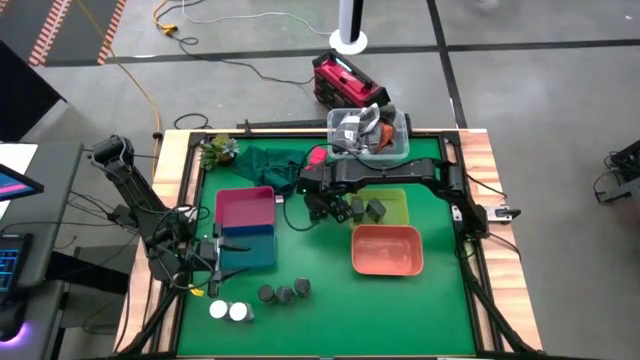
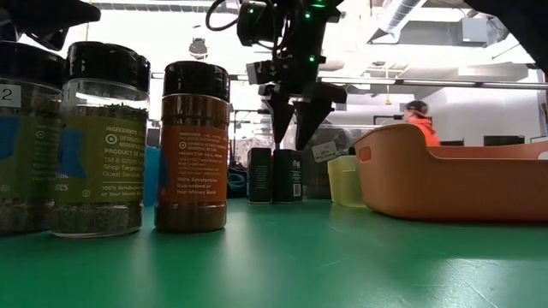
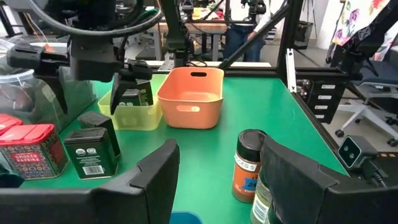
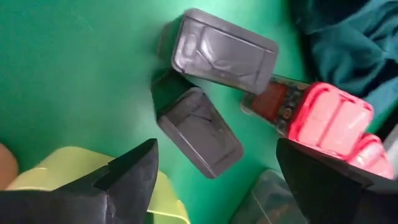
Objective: Sort spices by type
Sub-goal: Put the black spice can into the yellow bin
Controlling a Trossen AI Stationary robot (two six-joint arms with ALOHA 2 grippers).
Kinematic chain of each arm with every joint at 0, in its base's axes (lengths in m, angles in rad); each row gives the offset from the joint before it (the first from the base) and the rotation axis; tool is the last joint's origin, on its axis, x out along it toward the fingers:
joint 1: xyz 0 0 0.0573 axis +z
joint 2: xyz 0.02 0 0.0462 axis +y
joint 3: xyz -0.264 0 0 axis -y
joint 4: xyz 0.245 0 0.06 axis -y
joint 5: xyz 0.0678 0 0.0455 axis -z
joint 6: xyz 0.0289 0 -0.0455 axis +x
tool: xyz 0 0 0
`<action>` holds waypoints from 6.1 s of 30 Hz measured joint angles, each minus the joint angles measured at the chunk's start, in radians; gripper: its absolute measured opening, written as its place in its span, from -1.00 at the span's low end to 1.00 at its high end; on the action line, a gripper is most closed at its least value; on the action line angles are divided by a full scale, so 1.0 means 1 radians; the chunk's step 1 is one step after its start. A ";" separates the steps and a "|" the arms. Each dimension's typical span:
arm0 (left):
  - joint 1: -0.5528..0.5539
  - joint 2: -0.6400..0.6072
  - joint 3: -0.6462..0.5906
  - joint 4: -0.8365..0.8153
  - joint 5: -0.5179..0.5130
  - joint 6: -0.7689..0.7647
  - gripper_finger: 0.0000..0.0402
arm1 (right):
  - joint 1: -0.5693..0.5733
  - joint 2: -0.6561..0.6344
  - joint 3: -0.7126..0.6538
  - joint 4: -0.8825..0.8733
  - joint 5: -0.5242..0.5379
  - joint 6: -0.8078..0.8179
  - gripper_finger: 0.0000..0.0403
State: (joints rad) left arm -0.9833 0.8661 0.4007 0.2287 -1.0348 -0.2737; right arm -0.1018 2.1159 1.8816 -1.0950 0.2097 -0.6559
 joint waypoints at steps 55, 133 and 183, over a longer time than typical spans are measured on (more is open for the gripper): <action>0.000 -0.003 0.000 -0.036 0.011 -0.036 0.07 | -0.047 -0.020 0.414 -0.469 -0.023 0.667 -0.24; 0.074 -0.003 0.000 -0.027 0.045 -0.065 0.07 | -0.135 -0.347 -0.105 -0.459 -0.056 1.402 0.14; 0.106 -0.245 0.000 -0.240 0.025 -0.141 0.07 | 0.216 -0.052 0.073 0.190 0.058 0.979 0.14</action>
State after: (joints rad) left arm -0.8768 0.6212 0.4007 -0.0116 -1.0098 -0.4147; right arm 0.1138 2.0639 1.9549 -0.9052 0.2680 0.3232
